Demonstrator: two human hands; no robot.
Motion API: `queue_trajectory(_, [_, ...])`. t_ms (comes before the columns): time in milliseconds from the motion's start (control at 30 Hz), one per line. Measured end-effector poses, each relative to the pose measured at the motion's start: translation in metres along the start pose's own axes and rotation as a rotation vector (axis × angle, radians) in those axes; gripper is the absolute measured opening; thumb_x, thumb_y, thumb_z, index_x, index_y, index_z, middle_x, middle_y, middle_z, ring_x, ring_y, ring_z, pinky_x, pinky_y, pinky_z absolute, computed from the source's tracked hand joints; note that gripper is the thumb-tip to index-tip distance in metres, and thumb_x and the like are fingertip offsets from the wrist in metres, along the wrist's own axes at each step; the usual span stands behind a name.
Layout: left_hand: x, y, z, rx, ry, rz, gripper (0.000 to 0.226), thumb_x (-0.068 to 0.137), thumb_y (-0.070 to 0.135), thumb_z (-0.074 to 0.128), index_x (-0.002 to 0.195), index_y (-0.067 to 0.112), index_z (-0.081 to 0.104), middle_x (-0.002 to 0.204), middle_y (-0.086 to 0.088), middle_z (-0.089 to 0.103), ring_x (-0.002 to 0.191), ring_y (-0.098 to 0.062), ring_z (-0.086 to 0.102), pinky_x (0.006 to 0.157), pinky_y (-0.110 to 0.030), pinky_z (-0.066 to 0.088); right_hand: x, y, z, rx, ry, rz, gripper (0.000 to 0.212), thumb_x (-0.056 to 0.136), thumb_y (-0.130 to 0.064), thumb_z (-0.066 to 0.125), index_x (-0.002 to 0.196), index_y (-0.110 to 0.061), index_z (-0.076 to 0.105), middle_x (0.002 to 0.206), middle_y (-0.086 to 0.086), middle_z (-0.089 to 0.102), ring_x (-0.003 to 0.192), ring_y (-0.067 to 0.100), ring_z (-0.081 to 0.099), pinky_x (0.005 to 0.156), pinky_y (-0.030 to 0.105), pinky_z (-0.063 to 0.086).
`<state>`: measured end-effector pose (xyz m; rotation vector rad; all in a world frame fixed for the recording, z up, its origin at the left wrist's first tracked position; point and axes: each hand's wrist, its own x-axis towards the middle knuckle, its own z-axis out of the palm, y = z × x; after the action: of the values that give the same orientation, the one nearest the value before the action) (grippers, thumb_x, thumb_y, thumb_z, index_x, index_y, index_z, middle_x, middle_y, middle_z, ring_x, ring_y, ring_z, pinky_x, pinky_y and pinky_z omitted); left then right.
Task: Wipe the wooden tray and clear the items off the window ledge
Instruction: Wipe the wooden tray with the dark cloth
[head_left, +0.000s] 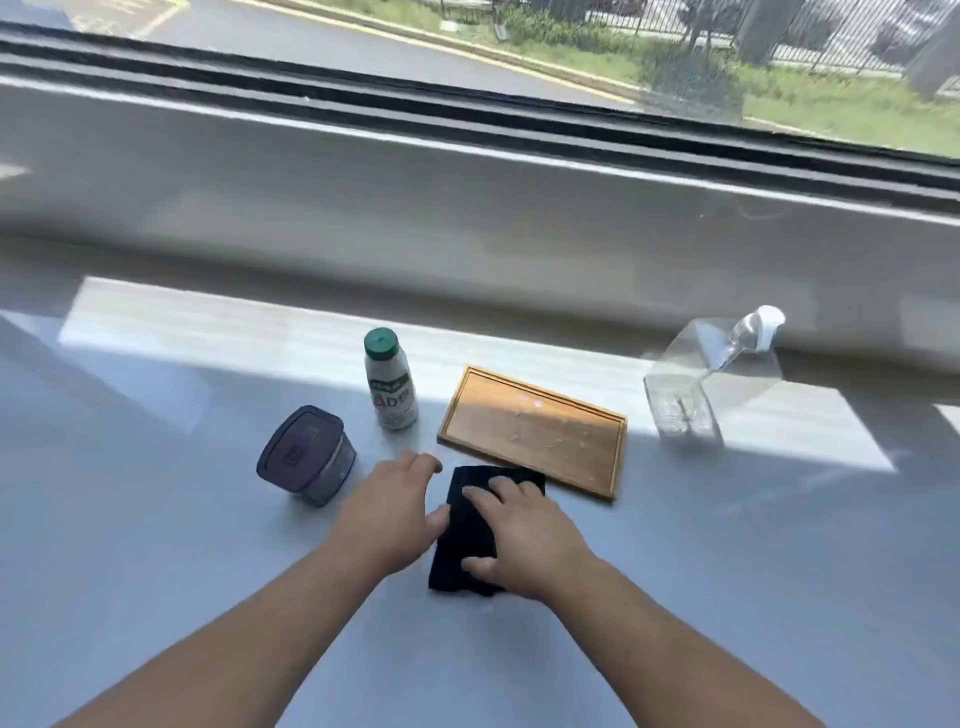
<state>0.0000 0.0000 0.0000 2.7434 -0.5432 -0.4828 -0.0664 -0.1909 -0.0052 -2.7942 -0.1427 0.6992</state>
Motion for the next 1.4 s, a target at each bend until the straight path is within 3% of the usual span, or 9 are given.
queue_trajectory(100, [0.014, -0.004, 0.019, -0.013, 0.007, -0.018, 0.06, 0.096, 0.046, 0.06, 0.15, 0.025, 0.048, 0.158, 0.001, 0.046, 0.136, -0.026, 0.047, 0.108, -0.044, 0.047, 0.004, 0.001, 0.03, -0.055, -0.035, 0.049, 0.078, 0.092, -0.05, 0.065, 0.159, -0.034, 0.029, 0.163, 0.01, 0.034, 0.134, 0.036, 0.041, 0.106, 0.048, 0.046])
queue_trajectory(300, [0.058, 0.002, 0.053, -0.054, 0.102, -0.038, 0.074, 0.098, 0.057, 0.055, 0.162, 0.023, 0.036, 0.173, -0.005, 0.028, 0.151, -0.031, 0.035, 0.118, -0.05, 0.036, -0.002, 0.013, 0.044, -0.001, 0.008, 0.122, 0.027, 0.091, -0.01, 0.046, 0.113, -0.022, 0.055, 0.107, 0.005, 0.051, 0.087, 0.03, 0.053, 0.061, 0.038, 0.038])
queue_trajectory(467, [0.091, 0.005, 0.077, -0.114, 0.183, -0.13, 0.086, 0.096, 0.069, 0.042, 0.165, 0.019, 0.03, 0.172, -0.004, 0.031, 0.154, -0.028, 0.03, 0.125, -0.048, 0.022, -0.019, 0.043, 0.047, -0.008, 0.102, 0.038, 0.057, 0.086, -0.05, 0.055, 0.14, -0.032, 0.049, 0.134, 0.0, 0.056, 0.119, 0.026, 0.054, 0.096, 0.036, 0.051])
queue_trajectory(600, [0.096, 0.0, 0.091, -0.093, 0.247, -0.159, 0.09, 0.091, 0.075, 0.036, 0.161, 0.019, 0.04, 0.165, -0.004, 0.044, 0.149, -0.028, 0.039, 0.124, -0.05, 0.025, 0.006, 0.035, 0.051, 0.024, -0.07, -0.048, 0.094, 0.079, -0.069, 0.057, 0.16, -0.046, 0.014, 0.168, 0.007, 0.028, 0.15, 0.035, 0.026, 0.123, 0.05, 0.029])
queue_trajectory(833, [0.105, 0.003, 0.094, -0.035, 0.25, -0.181, 0.088, 0.09, 0.075, 0.038, 0.154, 0.016, 0.053, 0.154, -0.007, 0.058, 0.14, -0.031, 0.048, 0.116, -0.054, 0.034, 0.035, 0.038, 0.023, 0.047, -0.005, -0.07, 0.044, 0.084, -0.022, 0.056, 0.126, -0.029, 0.049, 0.12, 0.003, 0.049, 0.105, 0.032, 0.049, 0.076, 0.042, 0.045])
queue_trajectory(1033, [0.107, 0.001, 0.098, 0.009, 0.244, -0.19, 0.086, 0.092, 0.073, 0.043, 0.157, 0.017, 0.047, 0.153, -0.005, 0.057, 0.141, -0.029, 0.046, 0.117, -0.054, 0.034, 0.035, 0.079, -0.034, 0.432, 0.329, 0.097, 0.036, 0.076, -0.038, 0.052, 0.111, -0.047, 0.052, 0.103, -0.027, 0.046, 0.096, 0.003, 0.048, 0.075, 0.014, 0.039])
queue_trajectory(1133, [0.109, 0.0, 0.1, 0.012, 0.267, -0.189, 0.084, 0.092, 0.072, 0.044, 0.155, 0.016, 0.051, 0.151, -0.005, 0.059, 0.139, -0.03, 0.049, 0.115, -0.055, 0.036, 0.083, 0.102, -0.06, 0.4, 0.535, 0.152, 0.036, 0.079, -0.028, 0.058, 0.114, -0.039, 0.059, 0.107, -0.013, 0.053, 0.102, 0.012, 0.051, 0.079, 0.026, 0.043])
queue_trajectory(1267, [0.11, -0.001, 0.103, 0.014, 0.299, -0.182, 0.084, 0.09, 0.072, 0.045, 0.152, 0.015, 0.054, 0.148, -0.006, 0.061, 0.137, -0.031, 0.05, 0.114, -0.054, 0.035, 0.149, 0.104, -0.063, 0.224, 0.382, 0.243, 0.035, 0.088, -0.013, 0.061, 0.122, -0.019, 0.067, 0.117, 0.007, 0.06, 0.111, 0.03, 0.055, 0.09, 0.038, 0.049])
queue_trajectory(1400, [0.11, -0.001, 0.104, 0.007, 0.315, -0.175, 0.085, 0.085, 0.068, 0.048, 0.15, 0.014, 0.056, 0.147, -0.008, 0.063, 0.137, -0.029, 0.045, 0.114, -0.049, 0.026, 0.132, 0.078, -0.026, 0.129, 0.181, -0.122, 0.032, 0.087, -0.02, 0.059, 0.119, -0.021, 0.065, 0.111, 0.004, 0.058, 0.103, 0.03, 0.057, 0.075, 0.046, 0.055])
